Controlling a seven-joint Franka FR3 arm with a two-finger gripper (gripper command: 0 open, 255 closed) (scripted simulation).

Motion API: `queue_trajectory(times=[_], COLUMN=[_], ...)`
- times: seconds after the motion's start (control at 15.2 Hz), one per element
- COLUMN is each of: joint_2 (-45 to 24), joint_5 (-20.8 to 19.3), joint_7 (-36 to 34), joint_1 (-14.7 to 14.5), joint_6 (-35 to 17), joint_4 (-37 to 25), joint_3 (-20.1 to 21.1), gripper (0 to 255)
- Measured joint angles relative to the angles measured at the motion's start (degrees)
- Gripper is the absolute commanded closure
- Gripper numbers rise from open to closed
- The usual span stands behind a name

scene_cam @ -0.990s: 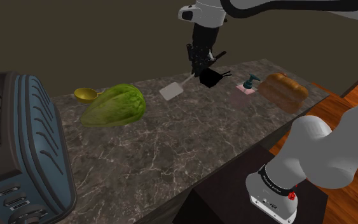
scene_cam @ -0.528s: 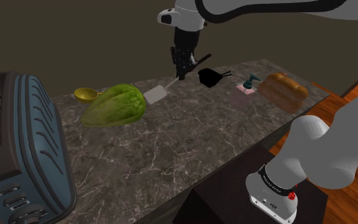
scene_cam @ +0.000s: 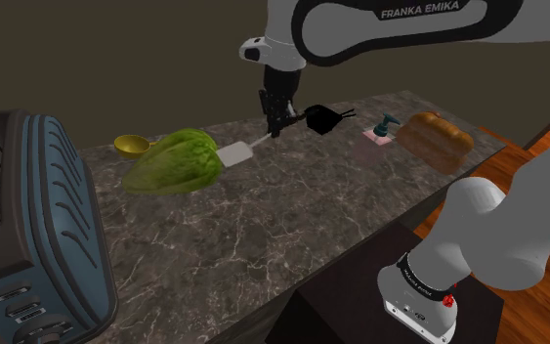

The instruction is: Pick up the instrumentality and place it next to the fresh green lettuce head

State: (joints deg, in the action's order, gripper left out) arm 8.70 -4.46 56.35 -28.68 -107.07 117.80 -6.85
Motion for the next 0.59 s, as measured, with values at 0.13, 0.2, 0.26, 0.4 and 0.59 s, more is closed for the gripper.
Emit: queue_trajectory(times=[0.13,0.2,0.26,0.4,0.59], joint_2=[-0.31,-0.42,-0.48,-0.95,-1.67], joint_5=[-0.01,-0.03,-0.03,-0.03,-0.02], joint_7=[-0.07,-0.06,-0.17,-0.15,-0.23], joint_1=[0.02,0.04,0.02,0.06,0.08], joint_6=[-1.65,-2.39,-3.07,-4.57,-6.88], joint_4=[1.35,1.97,2.59,3.63,5.23], joint_3=[-0.04,-0.08,-0.05,-0.11,-0.17], gripper=[255,255,255,255,255])
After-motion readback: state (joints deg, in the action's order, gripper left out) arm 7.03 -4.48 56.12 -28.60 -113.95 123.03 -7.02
